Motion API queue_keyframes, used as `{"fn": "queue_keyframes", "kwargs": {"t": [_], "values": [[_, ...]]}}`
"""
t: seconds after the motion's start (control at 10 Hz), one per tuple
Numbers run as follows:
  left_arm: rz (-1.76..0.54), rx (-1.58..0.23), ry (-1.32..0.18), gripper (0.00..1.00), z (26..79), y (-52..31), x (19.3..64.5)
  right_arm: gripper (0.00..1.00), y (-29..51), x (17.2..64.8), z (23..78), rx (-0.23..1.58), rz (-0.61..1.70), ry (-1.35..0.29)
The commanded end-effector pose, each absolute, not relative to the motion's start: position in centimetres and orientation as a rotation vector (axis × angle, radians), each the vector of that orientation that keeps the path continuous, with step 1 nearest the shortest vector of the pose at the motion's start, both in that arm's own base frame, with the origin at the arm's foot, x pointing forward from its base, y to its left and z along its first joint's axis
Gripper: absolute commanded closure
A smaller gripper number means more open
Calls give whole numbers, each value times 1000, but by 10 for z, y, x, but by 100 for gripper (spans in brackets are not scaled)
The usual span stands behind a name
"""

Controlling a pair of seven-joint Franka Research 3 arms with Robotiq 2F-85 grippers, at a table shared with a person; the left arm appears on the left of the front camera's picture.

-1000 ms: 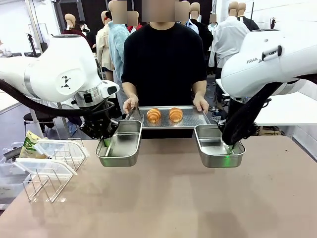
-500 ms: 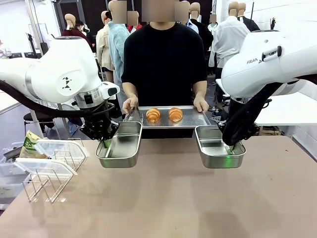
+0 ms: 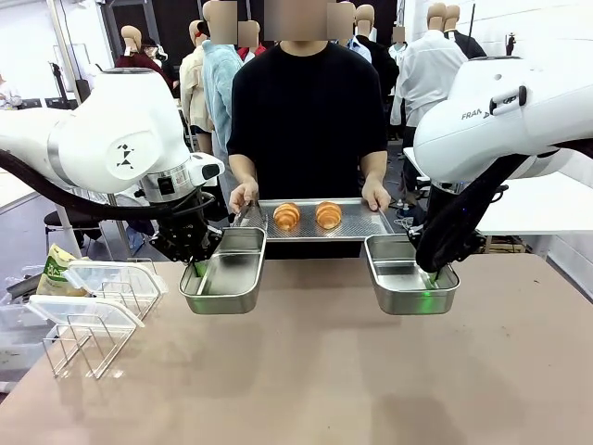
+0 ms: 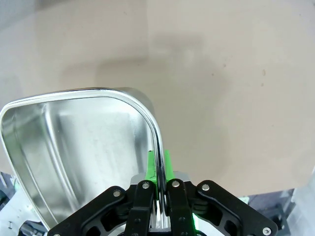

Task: Place the bread in airtight containers.
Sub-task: Lift both Airtight Container, then once an object is inside an Airtight Container , place the container in the center of the table.

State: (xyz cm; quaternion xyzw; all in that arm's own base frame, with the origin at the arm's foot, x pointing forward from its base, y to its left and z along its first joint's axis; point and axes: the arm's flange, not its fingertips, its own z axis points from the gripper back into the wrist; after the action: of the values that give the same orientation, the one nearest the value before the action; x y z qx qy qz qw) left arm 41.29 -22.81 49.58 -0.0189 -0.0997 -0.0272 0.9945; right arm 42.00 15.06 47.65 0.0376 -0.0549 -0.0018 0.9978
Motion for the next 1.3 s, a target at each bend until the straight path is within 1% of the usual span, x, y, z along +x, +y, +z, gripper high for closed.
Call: {"fn": "queue_keyframes", "kwargs": {"t": [0.0, 1.2], "values": [[-53, -39, -204, 100, 498, -227, 413, 100, 150, 420, 477, 77, -5, -111], [-53, -39, -204, 100, 498, -227, 413, 100, 150, 420, 477, 77, -5, -111]]}}
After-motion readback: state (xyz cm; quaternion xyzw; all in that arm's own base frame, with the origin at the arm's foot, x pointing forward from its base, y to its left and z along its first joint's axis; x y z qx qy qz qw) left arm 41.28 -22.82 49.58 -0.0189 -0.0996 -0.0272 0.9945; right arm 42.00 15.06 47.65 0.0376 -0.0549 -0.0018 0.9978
